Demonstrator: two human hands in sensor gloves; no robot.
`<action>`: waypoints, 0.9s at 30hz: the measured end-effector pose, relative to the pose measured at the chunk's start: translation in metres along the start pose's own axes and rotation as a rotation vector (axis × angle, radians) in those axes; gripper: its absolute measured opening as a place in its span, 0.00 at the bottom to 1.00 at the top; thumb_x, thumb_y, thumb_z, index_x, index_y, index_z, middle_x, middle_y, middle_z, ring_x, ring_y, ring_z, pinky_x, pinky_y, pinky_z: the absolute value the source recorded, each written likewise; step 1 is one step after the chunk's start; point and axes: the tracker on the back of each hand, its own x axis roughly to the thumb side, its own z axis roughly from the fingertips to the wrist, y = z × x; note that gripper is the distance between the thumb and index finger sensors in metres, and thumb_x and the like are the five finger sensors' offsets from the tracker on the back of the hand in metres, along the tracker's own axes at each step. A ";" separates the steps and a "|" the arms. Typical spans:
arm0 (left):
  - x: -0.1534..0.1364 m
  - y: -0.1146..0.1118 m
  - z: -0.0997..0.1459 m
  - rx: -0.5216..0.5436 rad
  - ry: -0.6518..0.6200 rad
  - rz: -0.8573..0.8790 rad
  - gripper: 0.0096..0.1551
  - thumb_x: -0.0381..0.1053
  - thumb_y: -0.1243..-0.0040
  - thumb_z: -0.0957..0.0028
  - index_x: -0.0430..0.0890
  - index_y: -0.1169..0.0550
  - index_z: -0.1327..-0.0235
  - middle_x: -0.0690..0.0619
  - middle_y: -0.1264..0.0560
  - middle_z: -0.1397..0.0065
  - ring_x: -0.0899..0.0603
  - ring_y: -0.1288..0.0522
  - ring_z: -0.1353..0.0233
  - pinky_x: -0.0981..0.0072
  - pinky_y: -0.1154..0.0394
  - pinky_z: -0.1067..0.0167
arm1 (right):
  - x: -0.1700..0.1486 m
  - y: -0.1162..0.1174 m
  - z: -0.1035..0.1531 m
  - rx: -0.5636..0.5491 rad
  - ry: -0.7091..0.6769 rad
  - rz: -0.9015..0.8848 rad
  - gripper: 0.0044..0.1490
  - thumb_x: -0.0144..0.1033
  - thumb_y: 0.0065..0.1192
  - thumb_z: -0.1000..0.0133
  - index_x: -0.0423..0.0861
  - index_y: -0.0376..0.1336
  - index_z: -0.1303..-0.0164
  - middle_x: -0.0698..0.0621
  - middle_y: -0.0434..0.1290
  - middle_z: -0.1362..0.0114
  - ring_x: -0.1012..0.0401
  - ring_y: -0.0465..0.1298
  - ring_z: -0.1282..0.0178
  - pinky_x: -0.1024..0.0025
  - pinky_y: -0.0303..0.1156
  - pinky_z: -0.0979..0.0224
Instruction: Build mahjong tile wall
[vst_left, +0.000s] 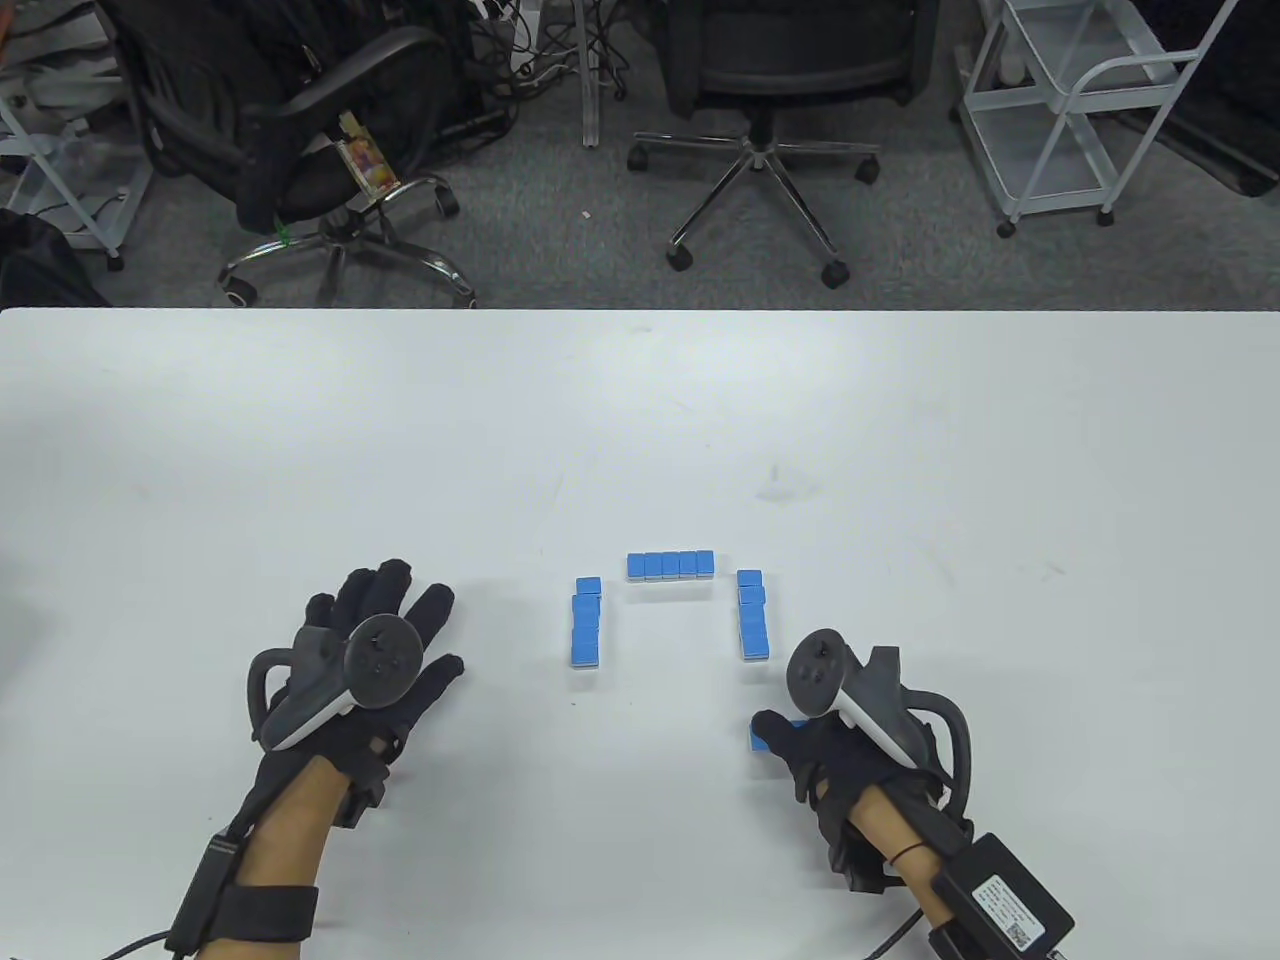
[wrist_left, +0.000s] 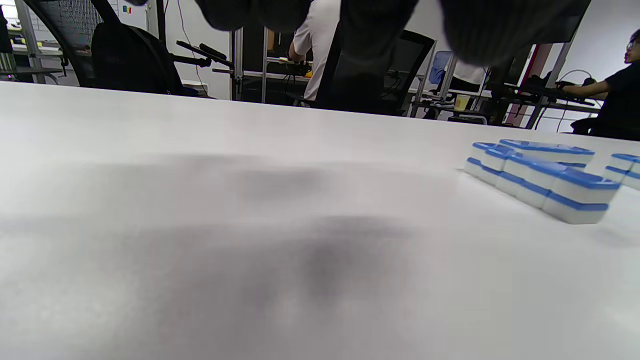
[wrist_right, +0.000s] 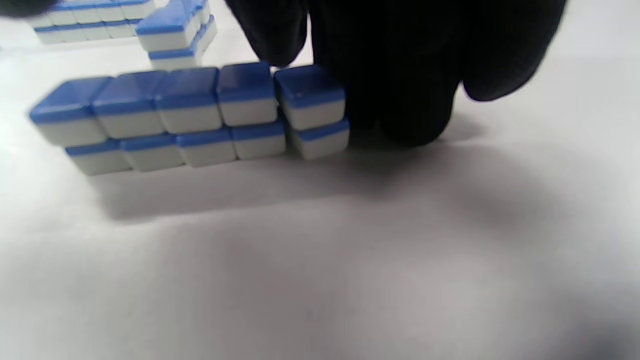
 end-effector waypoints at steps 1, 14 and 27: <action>-0.001 0.000 -0.001 -0.005 0.000 -0.006 0.41 0.70 0.51 0.50 0.64 0.41 0.20 0.52 0.55 0.12 0.34 0.55 0.14 0.31 0.55 0.20 | 0.003 0.002 0.001 0.008 0.014 0.022 0.61 0.74 0.45 0.63 0.43 0.50 0.28 0.34 0.68 0.31 0.36 0.72 0.36 0.29 0.64 0.32; -0.020 -0.004 -0.003 -0.047 0.049 0.064 0.41 0.70 0.51 0.49 0.64 0.40 0.20 0.52 0.55 0.12 0.35 0.55 0.13 0.31 0.55 0.20 | -0.009 0.000 0.004 0.069 0.094 -0.016 0.61 0.73 0.44 0.63 0.42 0.49 0.28 0.32 0.67 0.30 0.35 0.73 0.36 0.30 0.67 0.33; -0.024 -0.007 -0.002 -0.074 0.062 0.080 0.41 0.70 0.51 0.49 0.64 0.40 0.20 0.51 0.56 0.12 0.34 0.55 0.14 0.31 0.55 0.20 | -0.014 -0.001 0.008 0.091 0.067 -0.127 0.60 0.72 0.44 0.62 0.40 0.50 0.29 0.32 0.71 0.34 0.37 0.76 0.40 0.32 0.70 0.35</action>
